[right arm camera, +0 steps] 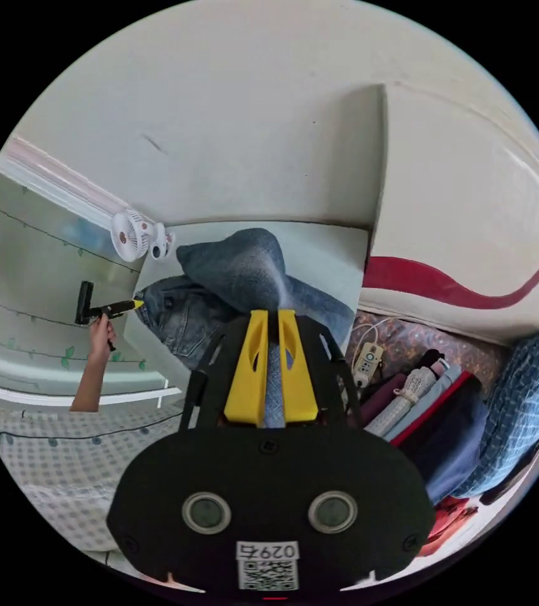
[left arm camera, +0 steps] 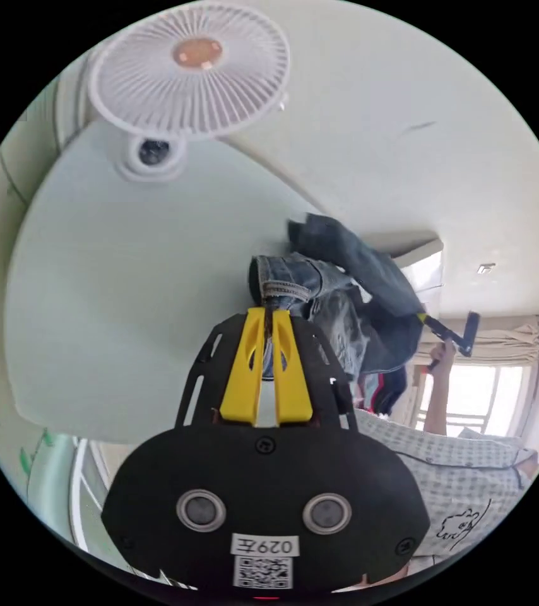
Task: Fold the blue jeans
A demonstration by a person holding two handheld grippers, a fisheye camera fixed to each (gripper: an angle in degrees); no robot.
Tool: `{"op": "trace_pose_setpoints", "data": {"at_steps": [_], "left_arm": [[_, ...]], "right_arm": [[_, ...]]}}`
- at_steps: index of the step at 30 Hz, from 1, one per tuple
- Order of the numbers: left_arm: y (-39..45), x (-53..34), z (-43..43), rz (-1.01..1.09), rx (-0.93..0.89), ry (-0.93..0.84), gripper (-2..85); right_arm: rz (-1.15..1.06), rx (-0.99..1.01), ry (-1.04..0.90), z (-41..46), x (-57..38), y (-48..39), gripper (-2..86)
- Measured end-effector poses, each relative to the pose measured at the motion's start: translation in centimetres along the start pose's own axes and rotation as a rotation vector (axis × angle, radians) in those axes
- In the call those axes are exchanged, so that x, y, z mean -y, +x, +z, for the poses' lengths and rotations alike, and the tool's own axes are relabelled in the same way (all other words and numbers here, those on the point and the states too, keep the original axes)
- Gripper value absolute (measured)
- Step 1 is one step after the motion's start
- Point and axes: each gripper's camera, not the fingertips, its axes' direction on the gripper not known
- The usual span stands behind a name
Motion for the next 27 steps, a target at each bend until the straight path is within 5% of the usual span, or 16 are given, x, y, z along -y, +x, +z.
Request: {"op": "trace_pose_setpoints", "data": {"at_steps": [3,5,9,16,22,27], "left_arm": [[-0.3,-1.5,-5.4,-0.004,0.227,0.065,-0.9],[-1.4,-2.4,-7.9,-0.028,0.220,0.115,-0.9],[-4.7,-3.4,-11.0,-0.151,0.172,0.153,-0.4],[-3.2,-5.6,-13.6,-0.085,0.194,0.182,4.2],[2.7,-2.6,-7.9,0.122,0.100,0.017,13.5],[11.6,0.1,4.7,0.427,0.204,-0.408,15.4]], "right_arm": [[0.154,-0.002,0.072,-2.4,-2.3,2.2,1.4],[0.276,0.078,0.029,-0.4,-3.9,3.8,1.5],[0.463,0.228,-0.435,10.6,-7.0,4.0,2.1],[0.379,0.020,-0.271,9.5,-5.7,-5.0,9.4],[0.140,-0.150,-0.434,17.4,1.8,-13.3,15.8],[0.016,-0.446,-0.674,25.6,4.1,-18.1,8.3]]}}
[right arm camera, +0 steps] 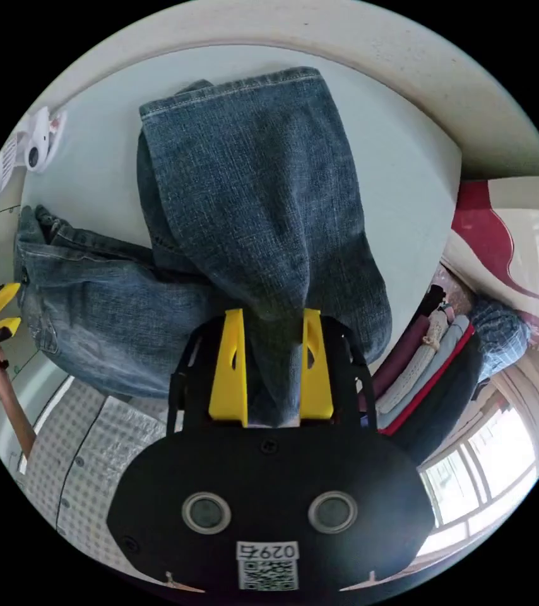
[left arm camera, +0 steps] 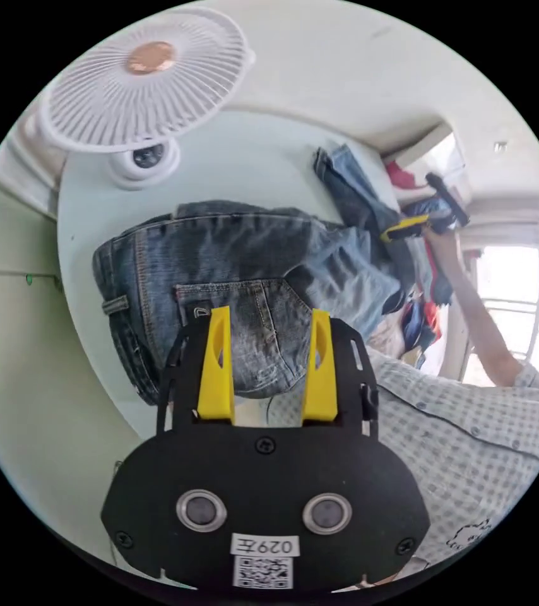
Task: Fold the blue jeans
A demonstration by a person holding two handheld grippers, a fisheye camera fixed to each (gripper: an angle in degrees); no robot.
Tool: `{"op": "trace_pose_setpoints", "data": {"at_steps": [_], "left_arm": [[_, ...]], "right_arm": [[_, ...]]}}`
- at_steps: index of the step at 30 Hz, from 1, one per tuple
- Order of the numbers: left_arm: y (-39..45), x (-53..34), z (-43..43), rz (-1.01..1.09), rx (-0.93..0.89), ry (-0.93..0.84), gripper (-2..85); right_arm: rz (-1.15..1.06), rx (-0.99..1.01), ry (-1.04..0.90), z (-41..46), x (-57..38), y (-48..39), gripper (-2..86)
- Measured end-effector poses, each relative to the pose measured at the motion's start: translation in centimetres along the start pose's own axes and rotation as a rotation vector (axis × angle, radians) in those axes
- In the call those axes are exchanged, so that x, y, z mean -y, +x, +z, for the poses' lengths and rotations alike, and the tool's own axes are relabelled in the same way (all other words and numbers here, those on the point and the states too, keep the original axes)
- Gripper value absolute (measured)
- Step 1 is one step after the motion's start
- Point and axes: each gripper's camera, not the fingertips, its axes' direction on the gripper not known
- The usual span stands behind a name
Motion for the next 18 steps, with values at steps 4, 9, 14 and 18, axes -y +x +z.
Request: {"op": "trace_pose_setpoints", "data": {"at_steps": [4,9,14,18], "left_arm": [[3.9,2.2,0.9,0.094,0.030,-0.011,13.5],[6.5,5.5,-0.7,0.197,0.023,0.014,14.2],[9.7,11.1,0.6,0.310,0.214,-0.058,21.6],[12.5,15.4,5.3,0.390,0.327,-0.259,23.7]], "right_arm": [[0.072,-0.015,0.262,-5.5,-6.3,0.6,3.2],[0.443,0.181,0.536,-8.3,-21.6,9.1,2.9],[0.560,0.533,0.282,1.3,-26.8,13.3,7.9],[0.507,0.508,0.298,4.2,-28.7,8.4,7.0]]}}
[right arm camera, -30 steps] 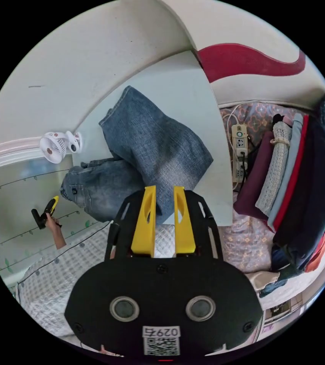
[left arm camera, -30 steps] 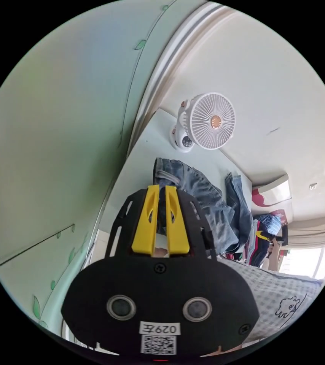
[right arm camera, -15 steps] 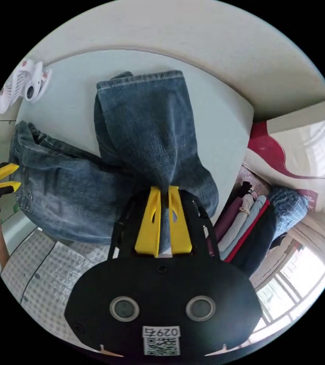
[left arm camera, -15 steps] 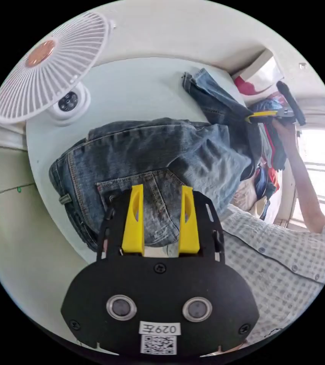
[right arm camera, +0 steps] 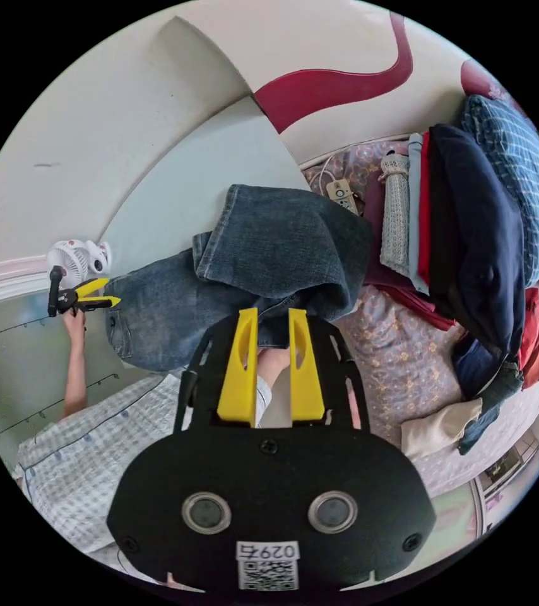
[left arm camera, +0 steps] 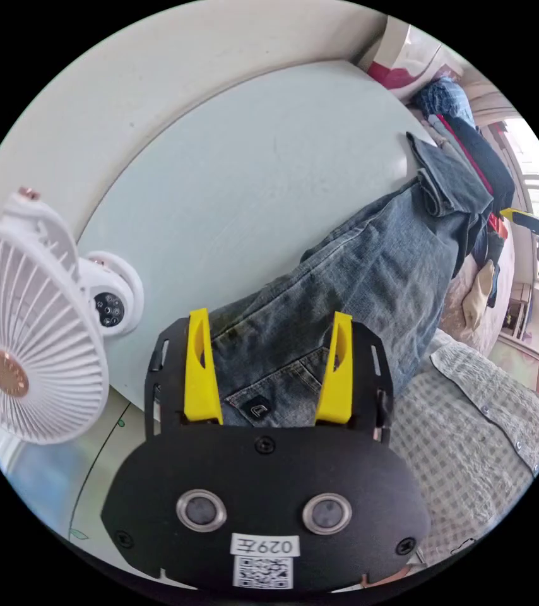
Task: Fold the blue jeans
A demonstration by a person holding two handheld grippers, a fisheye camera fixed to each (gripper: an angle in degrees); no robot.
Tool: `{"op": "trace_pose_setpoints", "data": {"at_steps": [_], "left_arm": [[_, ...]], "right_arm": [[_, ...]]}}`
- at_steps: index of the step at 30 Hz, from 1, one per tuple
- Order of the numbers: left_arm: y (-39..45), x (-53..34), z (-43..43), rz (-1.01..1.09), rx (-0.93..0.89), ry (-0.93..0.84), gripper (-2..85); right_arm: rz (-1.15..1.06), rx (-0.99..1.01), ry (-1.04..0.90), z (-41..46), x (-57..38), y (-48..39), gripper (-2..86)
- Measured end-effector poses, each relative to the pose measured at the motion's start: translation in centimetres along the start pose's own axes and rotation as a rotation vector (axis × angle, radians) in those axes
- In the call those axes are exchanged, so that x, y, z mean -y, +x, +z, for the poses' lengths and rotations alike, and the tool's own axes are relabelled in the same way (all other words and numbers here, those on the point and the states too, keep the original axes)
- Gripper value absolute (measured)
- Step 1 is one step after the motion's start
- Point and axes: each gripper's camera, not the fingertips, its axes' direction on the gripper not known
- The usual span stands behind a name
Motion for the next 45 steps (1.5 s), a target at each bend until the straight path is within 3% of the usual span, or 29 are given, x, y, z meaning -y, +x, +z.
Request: {"op": "trace_pose_setpoints", "data": {"at_steps": [8,13,16,20,24,26,29,33,36,39,42,45], "left_arm": [[2.0,1.7,1.5,-0.052,-0.041,-0.043,15.3],[2.6,-0.6,0.4,-0.103,-0.071,-0.015,3.2],[3.1,-2.3,-0.1,-0.143,-0.104,0.020,0.0],[1.8,-3.8,-6.6,-0.269,-0.016,0.179,-0.8],[0.8,-7.3,-17.0,-0.424,0.166,0.367,-0.8],[0.9,-9.1,-19.2,-0.469,0.206,0.409,-0.8],[1.7,-10.7,-18.1,-0.443,0.113,0.390,-0.8],[4.9,-11.1,-9.3,-0.397,-0.119,0.253,-0.8],[6.9,-11.1,-1.7,-0.398,-0.307,0.105,-0.8],[8.5,-11.1,3.7,-0.414,-0.344,-0.034,-0.8],[9.6,-10.9,7.0,-0.404,-0.304,-0.159,-0.8],[10.3,-11.2,8.1,-0.384,-0.245,-0.214,-0.8]], "right_arm": [[-0.209,-0.261,-0.071,6.8,1.8,-6.5,18.2],[-0.336,-0.503,-0.168,12.0,5.1,-8.9,15.8],[-0.419,-0.688,-0.263,15.3,6.5,-8.7,8.6],[-0.475,-0.408,-0.047,8.9,8.8,-8.3,2.3],[-0.351,-0.188,0.267,-2.8,11.8,-4.5,1.1],[-0.267,-0.048,0.314,-5.2,13.0,-0.7,1.1],[-0.163,0.125,0.114,-3.2,16.1,6.7,1.1],[-0.183,0.291,0.067,1.5,12.6,12.8,3.8],[-0.153,0.420,-0.019,6.3,10.6,15.1,11.5],[-0.243,0.625,-0.159,12.0,10.6,13.6,13.8],[-0.332,0.648,-0.239,16.6,11.4,9.1,17.3],[-0.332,0.461,-0.280,20.9,12.5,5.5,17.3]]}}
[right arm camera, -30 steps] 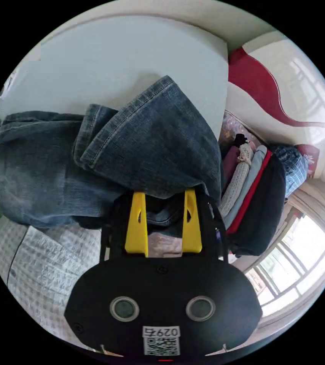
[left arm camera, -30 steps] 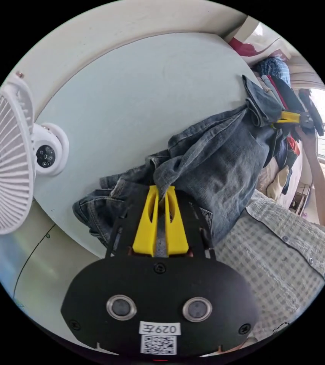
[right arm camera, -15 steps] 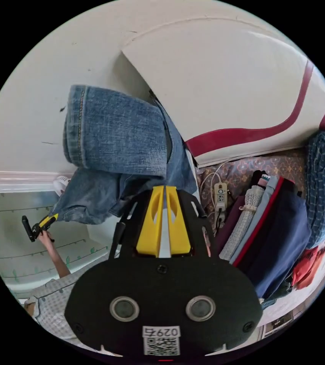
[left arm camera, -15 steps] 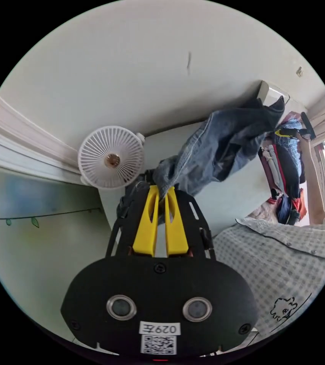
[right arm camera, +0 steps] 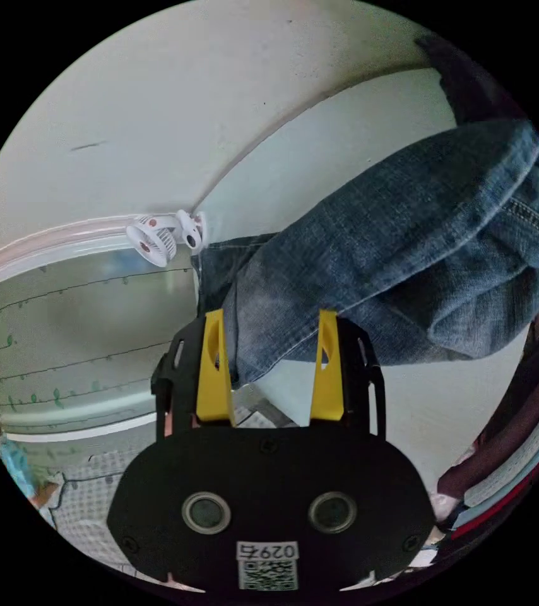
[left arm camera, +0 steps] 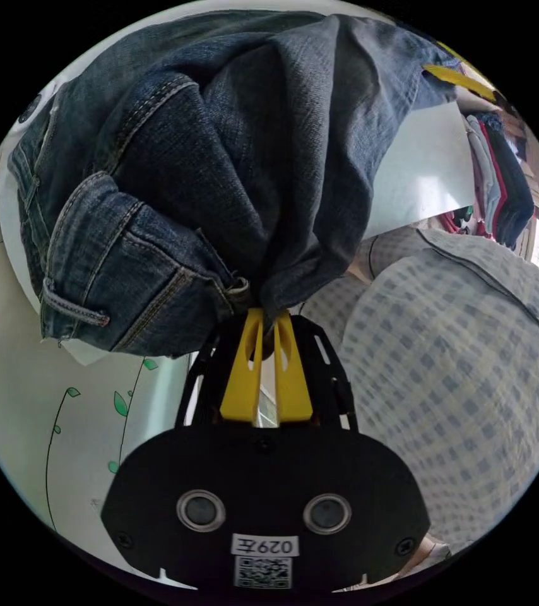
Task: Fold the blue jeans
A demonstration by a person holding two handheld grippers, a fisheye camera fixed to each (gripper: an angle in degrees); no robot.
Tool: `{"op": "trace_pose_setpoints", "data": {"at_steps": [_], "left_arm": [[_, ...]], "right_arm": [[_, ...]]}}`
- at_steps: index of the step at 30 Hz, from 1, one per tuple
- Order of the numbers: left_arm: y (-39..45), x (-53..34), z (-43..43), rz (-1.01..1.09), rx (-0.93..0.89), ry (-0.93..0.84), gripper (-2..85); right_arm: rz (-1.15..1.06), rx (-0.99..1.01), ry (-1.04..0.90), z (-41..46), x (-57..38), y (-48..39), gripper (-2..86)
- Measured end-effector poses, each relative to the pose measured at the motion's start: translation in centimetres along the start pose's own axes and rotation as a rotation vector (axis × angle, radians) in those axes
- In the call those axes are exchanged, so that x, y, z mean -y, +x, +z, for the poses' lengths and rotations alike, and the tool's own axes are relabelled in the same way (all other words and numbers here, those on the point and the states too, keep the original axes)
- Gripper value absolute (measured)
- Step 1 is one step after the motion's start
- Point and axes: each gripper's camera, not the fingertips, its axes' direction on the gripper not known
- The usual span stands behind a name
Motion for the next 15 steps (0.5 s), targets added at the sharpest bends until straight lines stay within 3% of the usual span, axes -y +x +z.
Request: {"op": "trace_pose_setpoints", "data": {"at_steps": [2,3,5,8,11,15], "left_arm": [[-0.5,-0.6,-0.1,-0.001,0.015,0.022,-0.8],[-1.2,-1.1,-0.2,0.002,0.005,0.034,-0.8],[-2.7,-1.9,-0.6,0.014,-0.044,0.061,-0.8],[-6.1,-3.4,-1.4,0.034,-0.154,0.118,-0.8],[-8.9,-4.9,-2.4,0.073,-0.210,0.162,-0.8],[-11.5,-7.5,-4.6,0.148,-0.203,0.224,-0.8]], "right_arm": [[0.037,-0.089,-0.047,2.2,1.0,0.3,13.8],[0.032,-0.202,-0.062,2.6,0.8,0.0,8.6],[-0.066,-0.237,-0.030,1.9,-0.7,-1.5,1.1],[-0.142,-0.076,0.154,-2.5,-6.3,-3.2,0.1],[-0.063,-0.143,0.321,-5.6,-12.6,-2.4,0.2],[0.075,0.020,0.306,-2.1,-16.5,3.8,3.3]]}}
